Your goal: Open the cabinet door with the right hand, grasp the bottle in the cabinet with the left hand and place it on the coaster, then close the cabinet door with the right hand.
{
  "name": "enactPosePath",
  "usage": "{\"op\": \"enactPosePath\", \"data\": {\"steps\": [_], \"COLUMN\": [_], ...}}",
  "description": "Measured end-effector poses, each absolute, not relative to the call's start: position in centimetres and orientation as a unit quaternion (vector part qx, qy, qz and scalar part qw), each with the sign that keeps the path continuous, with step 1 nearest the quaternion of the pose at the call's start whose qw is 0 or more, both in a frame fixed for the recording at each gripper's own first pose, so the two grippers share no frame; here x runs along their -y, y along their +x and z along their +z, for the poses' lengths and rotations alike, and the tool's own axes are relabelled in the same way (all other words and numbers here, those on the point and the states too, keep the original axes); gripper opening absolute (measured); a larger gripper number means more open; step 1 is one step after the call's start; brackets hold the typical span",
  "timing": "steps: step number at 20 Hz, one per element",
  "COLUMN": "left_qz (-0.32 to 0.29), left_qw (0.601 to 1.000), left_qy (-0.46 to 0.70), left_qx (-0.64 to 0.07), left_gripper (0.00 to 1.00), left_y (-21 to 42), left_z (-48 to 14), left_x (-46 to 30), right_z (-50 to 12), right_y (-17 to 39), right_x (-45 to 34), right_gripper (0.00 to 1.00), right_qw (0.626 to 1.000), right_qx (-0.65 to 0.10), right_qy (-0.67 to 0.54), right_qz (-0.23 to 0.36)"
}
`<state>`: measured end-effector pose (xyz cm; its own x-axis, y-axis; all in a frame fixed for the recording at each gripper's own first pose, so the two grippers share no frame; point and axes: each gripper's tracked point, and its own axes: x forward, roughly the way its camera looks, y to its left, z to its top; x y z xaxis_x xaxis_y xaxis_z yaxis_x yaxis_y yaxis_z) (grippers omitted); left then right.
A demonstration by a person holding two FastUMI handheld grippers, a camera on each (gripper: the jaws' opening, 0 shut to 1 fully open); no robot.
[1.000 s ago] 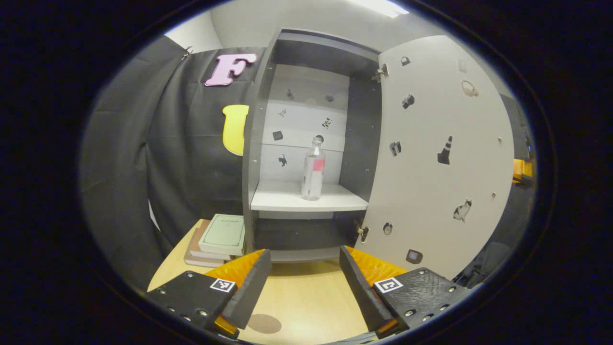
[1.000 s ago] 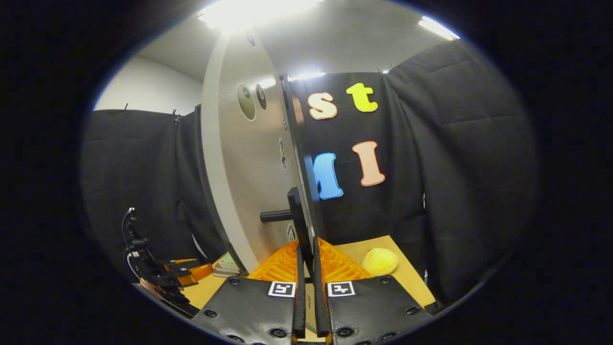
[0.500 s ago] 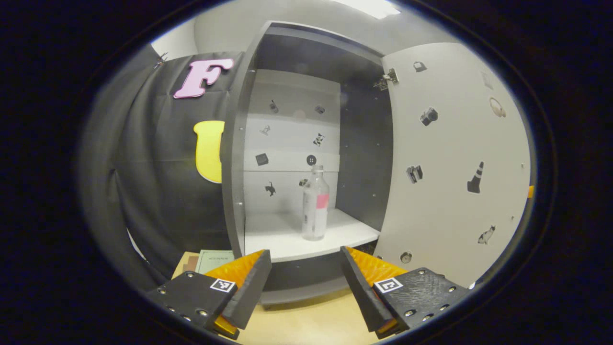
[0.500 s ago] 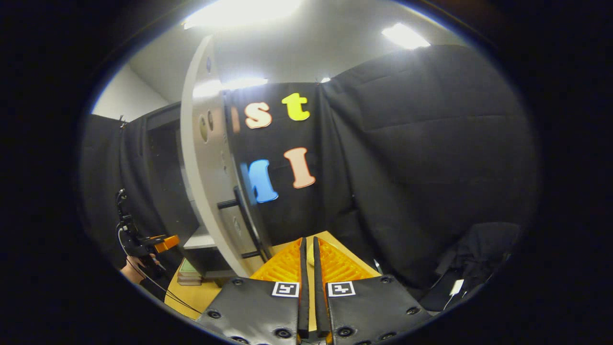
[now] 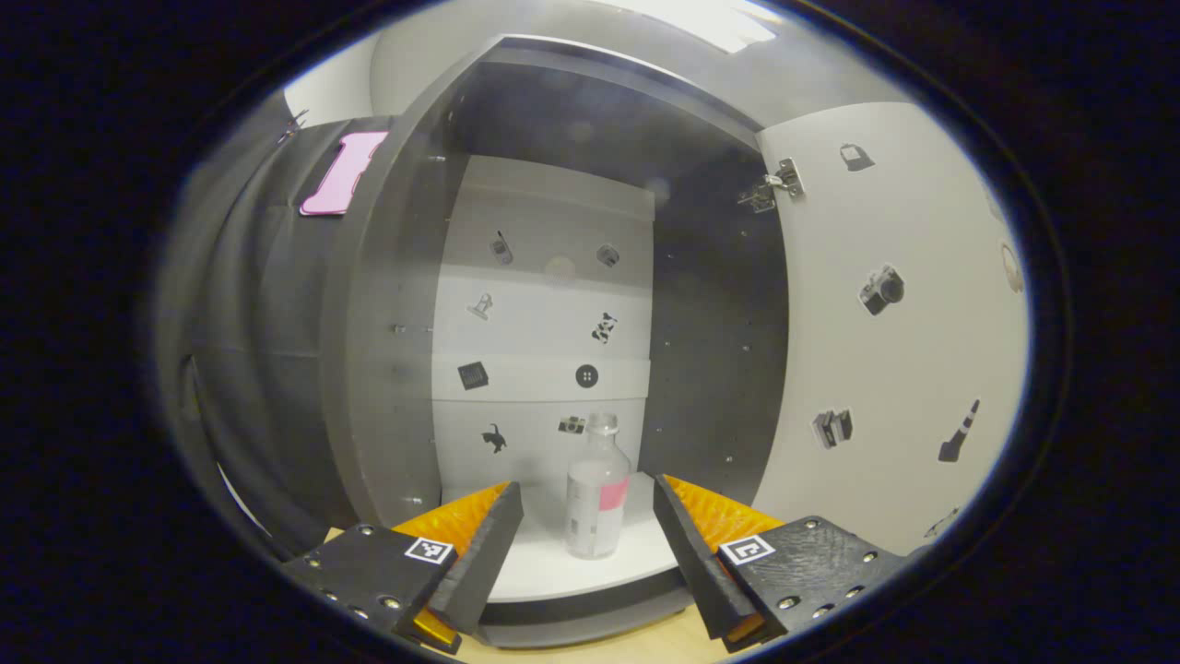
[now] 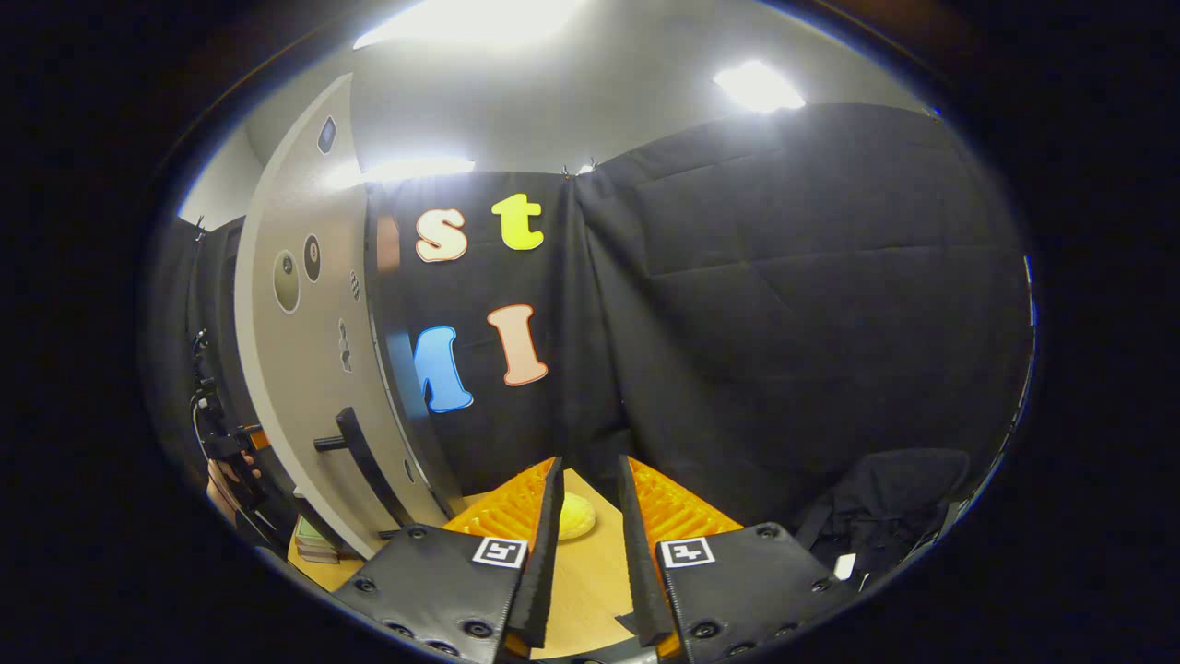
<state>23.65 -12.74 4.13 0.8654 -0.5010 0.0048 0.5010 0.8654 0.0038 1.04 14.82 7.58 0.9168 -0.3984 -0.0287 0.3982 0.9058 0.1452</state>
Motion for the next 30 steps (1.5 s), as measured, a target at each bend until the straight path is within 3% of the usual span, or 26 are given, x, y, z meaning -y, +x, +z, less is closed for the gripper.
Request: {"op": "enactPosePath", "data": {"steps": [3,6,7,8,10,15,16,17,20,22,23,28,30], "left_qz": [-0.246,-0.247,-0.243,-0.239,-0.236,-0.24,-0.239,-0.243,-0.247,-0.239,-0.237,-0.229,-0.226], "left_qw": [0.969,0.968,0.969,0.97,0.971,0.971,0.971,0.969,0.967,0.968,0.969,0.972,0.973], "left_qy": [0.02,0.024,0.029,0.031,0.027,-0.01,-0.013,-0.021,-0.045,-0.043,-0.038,-0.013,0.006], "left_qx": [0.02,0.02,0.018,0.017,0.009,-0.013,-0.019,-0.029,-0.053,-0.055,-0.052,-0.055,-0.049], "left_gripper": [0.89,0.87,0.87,0.87,0.88,0.89,0.89,0.89,0.89,0.87,0.89,0.89,0.78], "left_y": [25.5,27.2,28.0,28.8,30.1,32.9,33.2,33.5,33.9,34.1,34.1,33.8,33.5], "left_z": [5.4,4.8,4.5,4.2,3.1,0.9,0.3,-0.4,-1.9,-2.3,-2.3,-3.1,-3.0], "left_x": [14.4,16.4,16.8,17.3,18.0,18.6,18.6,18.9,19.5,19.4,19.4,19.7,19.7], "right_z": [8.2,8.4,8.3,7.9,7.2,6.0,5.9,5.8,5.5,5.4,5.3,4.4,4.4], "right_y": [4.0,7.2,8.0,8.7,9.6,10.4,10.4,10.4,10.5,10.7,10.8,11.9,12.7], "right_x": [-12.6,-11.5,-11.0,-10.4,-9.5,-8.0,-7.5,-7.1,-6.4,-6.2,-5.9,-4.8,-4.4], "right_gripper": [0.45,0.71,0.69,0.86,0.96,0.96,0.89,0.89,0.98,0.93,0.98,0.98,0.98], "right_qw": [0.977,0.978,0.977,0.977,0.977,0.976,0.975,0.974,0.973,0.973,0.973,0.976,0.978], "right_qx": [0.017,0.024,0.022,0.017,0.006,-0.016,-0.019,-0.02,-0.021,-0.021,-0.021,-0.03,-0.03], "right_qy": [0.074,0.114,0.124,0.128,0.124,0.113,0.111,0.109,0.11,0.118,0.122,0.111,0.113], "right_qz": [-0.2,-0.176,-0.171,-0.172,-0.175,-0.185,-0.19,-0.197,-0.201,-0.197,-0.196,-0.187,-0.175]}}
